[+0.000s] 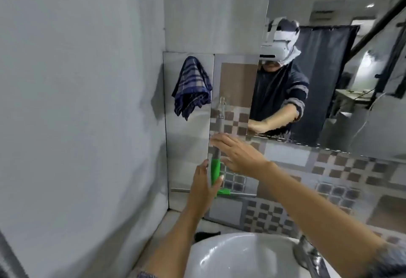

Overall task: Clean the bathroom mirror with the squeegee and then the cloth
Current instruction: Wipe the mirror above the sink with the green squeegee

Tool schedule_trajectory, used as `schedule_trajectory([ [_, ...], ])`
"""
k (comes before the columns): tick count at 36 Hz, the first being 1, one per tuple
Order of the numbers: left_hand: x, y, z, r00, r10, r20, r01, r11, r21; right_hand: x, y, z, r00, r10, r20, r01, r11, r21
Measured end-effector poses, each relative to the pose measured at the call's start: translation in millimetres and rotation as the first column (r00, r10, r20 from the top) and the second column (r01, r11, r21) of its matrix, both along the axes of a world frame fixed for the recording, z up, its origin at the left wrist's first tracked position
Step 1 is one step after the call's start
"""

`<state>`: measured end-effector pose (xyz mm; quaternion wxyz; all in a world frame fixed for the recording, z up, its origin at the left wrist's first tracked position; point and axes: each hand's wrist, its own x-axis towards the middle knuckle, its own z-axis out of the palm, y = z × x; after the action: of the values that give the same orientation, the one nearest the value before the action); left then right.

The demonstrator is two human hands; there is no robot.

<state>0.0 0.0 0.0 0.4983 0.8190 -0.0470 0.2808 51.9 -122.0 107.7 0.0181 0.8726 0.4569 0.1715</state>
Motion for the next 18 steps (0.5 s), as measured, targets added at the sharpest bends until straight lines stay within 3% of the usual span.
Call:
schedule_trajectory([
  [7,22,0,-16,0.989,-0.016,-0.150,-0.009,0.987,-0.161,12,5,-7,0.992,0.062,0.109,-0.053,0.995,-0.085],
  [11,23,4,-17,0.991,-0.029,-0.134,0.010,0.989,-0.144,18,3,-10,0.970,0.089,0.227,-0.072,0.994,-0.086],
  [18,4,10,-13,0.995,-0.017,-0.102,0.009,0.997,-0.075,12,4,-8,0.945,0.133,0.297,-0.124,0.991,-0.049],
])
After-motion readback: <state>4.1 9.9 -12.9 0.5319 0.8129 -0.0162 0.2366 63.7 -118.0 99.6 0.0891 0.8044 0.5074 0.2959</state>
